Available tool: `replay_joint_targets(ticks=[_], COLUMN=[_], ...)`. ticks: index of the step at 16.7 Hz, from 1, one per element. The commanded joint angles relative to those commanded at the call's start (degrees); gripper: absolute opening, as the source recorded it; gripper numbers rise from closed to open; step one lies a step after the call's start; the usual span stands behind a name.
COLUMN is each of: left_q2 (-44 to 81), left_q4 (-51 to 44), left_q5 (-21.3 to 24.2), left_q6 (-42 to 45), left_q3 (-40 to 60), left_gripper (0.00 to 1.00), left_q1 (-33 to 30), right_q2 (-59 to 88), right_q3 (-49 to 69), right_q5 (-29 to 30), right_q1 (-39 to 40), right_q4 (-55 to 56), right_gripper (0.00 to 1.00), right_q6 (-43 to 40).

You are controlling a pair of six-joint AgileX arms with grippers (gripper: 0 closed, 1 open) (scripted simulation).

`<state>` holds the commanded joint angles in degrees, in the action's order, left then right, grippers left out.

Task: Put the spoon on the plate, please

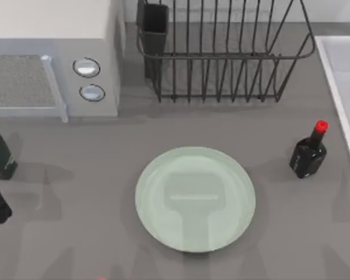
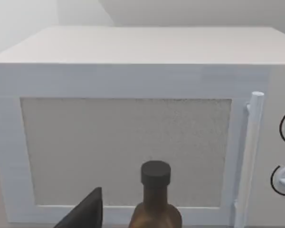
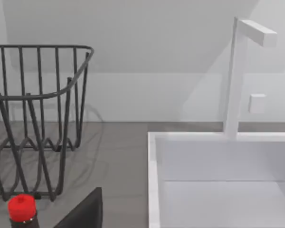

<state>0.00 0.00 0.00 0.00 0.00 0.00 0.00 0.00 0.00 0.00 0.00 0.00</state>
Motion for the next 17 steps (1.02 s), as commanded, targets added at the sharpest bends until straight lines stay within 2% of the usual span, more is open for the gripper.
replay_joint_targets(ticks=[4,8,11,17], left_q2=[0.0,0.0,0.0,0.0], left_q4=[0.0,0.0,0.0,0.0], left_q5=[0.0,0.0,0.0,0.0], left_q6=[0.0,0.0,0.0,0.0], left_q3=[0.0,0.0,0.0,0.0], left_gripper=[1.0,1.0,1.0,1.0], left_q1=[0.0,0.0,0.0,0.0], right_q2=[1.8,12.2,24.7,53.5], right_q3=[1.5,8.9,16.5,32.5], right_q5=[0.1,0.1,0.0,0.1], right_q1=[-0.8,-4.8,-9.0,-18.4], right_q4=[-1.5,-9.7,-19.1,-40.7], right_gripper=[1.0,1.0,1.0,1.0], right_q6=[-1.9,-12.8,-27.1,-61.9])
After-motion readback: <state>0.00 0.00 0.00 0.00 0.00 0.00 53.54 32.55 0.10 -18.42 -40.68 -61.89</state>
